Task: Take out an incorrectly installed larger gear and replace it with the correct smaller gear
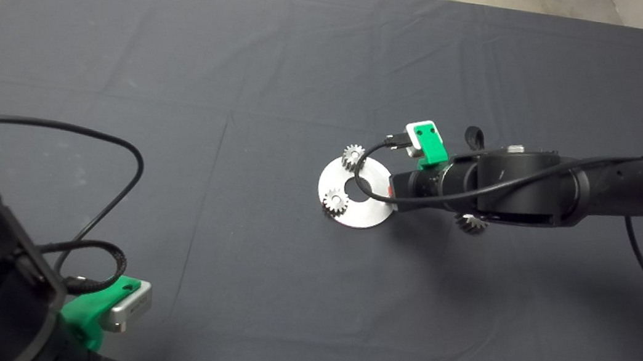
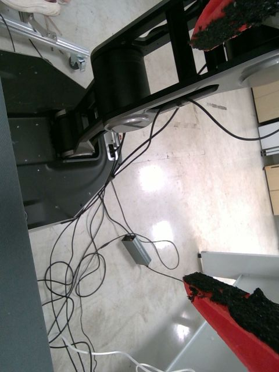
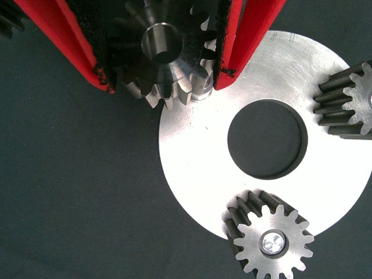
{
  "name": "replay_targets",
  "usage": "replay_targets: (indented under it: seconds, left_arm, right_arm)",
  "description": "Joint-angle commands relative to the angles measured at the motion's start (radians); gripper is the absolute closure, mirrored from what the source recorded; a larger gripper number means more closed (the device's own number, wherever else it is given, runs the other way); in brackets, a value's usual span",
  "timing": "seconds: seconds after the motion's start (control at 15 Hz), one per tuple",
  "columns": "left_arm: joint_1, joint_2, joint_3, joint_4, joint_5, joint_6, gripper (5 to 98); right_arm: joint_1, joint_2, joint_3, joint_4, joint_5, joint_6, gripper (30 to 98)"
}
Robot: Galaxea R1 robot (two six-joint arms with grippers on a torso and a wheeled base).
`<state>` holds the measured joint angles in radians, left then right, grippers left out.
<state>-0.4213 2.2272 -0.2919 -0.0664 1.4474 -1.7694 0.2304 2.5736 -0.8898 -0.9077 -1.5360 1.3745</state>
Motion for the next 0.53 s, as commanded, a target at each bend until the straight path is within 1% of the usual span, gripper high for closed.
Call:
replay_targets:
  seconds: [0.0, 0.2, 0.27, 0.47]
  left_arm:
    - [-0.01, -0.002, 0.016, -0.016, 0.002, -0.009, 5.4]
    - [-0.01, -0.001, 0.016, -0.016, 0.002, -0.009, 5.4]
    - [-0.01, -0.001, 0.016, -0.016, 0.002, -0.009, 5.4]
    - [-0.01, -0.001, 0.016, -0.016, 0.002, -0.009, 5.4]
  right_arm:
    - [0.044, 0.001, 0.005, 0.012, 0.002, 0.009, 88.0]
    - [0.047, 0.006, 0.003, 0.032, 0.008, 0.011, 88.1]
    - [0.047, 0.006, -0.001, 0.043, 0.008, 0.019, 88.1]
    - [0.047, 0.021, -0.009, 0.077, 0.022, 0.02, 88.2]
